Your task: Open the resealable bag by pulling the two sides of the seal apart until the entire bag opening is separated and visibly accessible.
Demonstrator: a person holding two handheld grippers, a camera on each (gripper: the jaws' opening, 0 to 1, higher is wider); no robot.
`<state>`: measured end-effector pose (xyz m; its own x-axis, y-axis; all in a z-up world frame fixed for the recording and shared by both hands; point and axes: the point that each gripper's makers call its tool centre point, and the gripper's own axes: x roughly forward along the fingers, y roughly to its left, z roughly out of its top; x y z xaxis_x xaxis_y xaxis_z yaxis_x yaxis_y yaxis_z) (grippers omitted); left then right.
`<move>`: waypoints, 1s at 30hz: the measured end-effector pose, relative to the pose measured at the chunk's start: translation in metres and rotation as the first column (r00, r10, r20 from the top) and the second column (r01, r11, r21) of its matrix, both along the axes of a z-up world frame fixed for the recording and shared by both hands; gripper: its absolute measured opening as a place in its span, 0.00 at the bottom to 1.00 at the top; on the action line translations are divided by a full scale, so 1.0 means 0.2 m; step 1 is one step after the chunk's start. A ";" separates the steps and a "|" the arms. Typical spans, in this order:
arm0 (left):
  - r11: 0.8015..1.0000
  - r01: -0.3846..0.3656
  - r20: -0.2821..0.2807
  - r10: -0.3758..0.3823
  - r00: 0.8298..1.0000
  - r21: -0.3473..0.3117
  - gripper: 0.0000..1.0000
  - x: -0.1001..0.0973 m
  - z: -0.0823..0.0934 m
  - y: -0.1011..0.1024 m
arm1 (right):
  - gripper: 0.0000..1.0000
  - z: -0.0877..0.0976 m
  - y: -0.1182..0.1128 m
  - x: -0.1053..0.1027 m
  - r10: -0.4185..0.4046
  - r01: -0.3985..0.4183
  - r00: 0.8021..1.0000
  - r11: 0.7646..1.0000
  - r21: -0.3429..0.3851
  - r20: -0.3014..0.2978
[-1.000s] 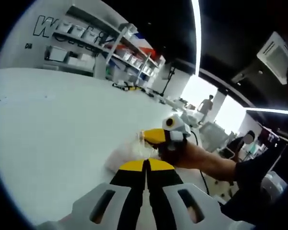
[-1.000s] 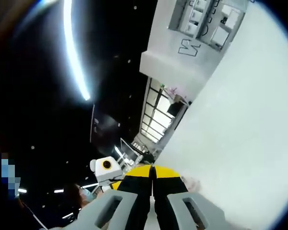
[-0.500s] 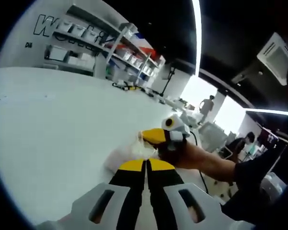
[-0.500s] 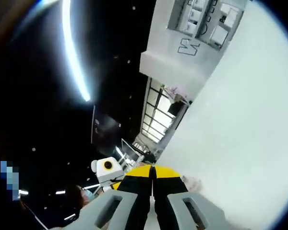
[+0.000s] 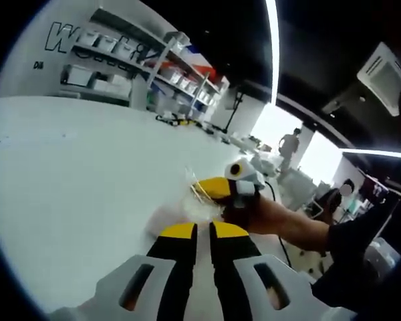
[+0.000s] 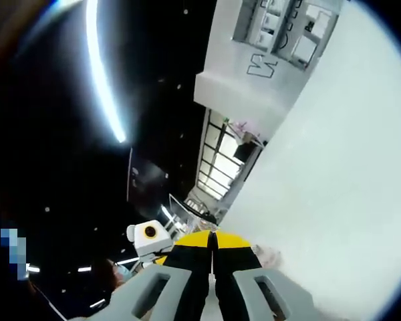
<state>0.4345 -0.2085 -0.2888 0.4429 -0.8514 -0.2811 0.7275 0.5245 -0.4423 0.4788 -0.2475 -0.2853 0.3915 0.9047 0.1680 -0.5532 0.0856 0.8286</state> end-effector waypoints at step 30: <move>1.000 -0.016 0.063 0.016 0.998 0.008 0.23 0.04 0.01 0.04 | 0.00 0.00 0.00 -0.01 -0.001 0.001 1.000 1.000 0.004 -0.007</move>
